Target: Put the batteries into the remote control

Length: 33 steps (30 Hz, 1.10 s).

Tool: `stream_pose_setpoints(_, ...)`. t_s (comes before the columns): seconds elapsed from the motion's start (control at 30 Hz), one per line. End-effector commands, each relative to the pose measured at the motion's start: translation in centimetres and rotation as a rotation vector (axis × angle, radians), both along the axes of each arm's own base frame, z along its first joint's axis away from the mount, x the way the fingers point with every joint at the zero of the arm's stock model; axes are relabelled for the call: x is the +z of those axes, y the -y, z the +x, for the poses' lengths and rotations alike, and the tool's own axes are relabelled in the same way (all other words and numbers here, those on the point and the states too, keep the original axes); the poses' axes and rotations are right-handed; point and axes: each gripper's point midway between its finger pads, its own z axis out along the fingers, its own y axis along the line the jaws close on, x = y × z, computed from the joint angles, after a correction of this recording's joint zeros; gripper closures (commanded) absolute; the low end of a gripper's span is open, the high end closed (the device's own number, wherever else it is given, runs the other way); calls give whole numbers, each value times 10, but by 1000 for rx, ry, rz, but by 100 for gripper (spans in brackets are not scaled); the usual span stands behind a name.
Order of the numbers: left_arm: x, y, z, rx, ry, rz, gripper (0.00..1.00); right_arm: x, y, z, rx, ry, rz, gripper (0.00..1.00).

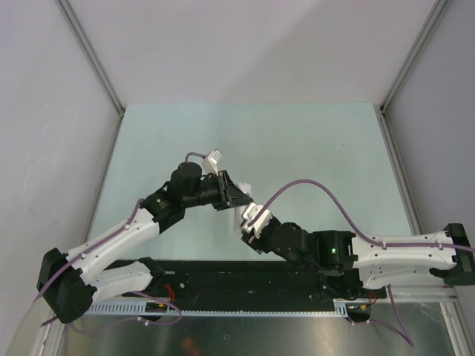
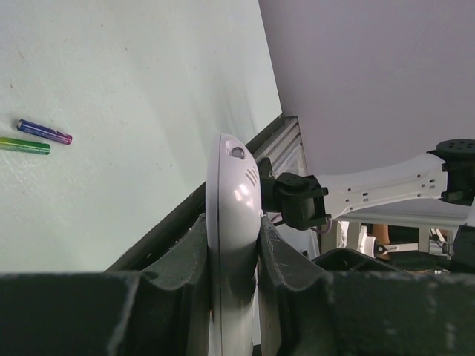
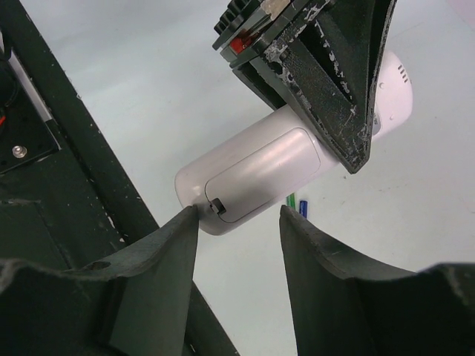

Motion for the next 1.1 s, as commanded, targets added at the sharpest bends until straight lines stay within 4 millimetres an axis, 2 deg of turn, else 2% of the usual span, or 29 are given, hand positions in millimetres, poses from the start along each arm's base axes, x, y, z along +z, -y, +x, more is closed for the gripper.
stream_pose_setpoints(0.0,35,7,-17,-70,35,-94,100,24,4,19,-97,42,57,48)
stream_pose_setpoints(0.2,28,7,-16,-61,36,-78,100,34,3,17,-80,34,101,46)
stream_pose_setpoints(0.37,22,7,-14,-52,15,-68,100,34,5,16,-74,32,100,44)
stream_pose_setpoints(0.77,34,10,-18,-78,17,-95,100,27,7,16,-70,42,55,45)
stream_pose_setpoints(0.93,37,10,-22,-94,17,-105,100,18,11,25,-131,63,14,49)
stream_pose_setpoints(1.07,38,9,-25,-100,17,-112,100,19,11,30,-155,77,13,53)
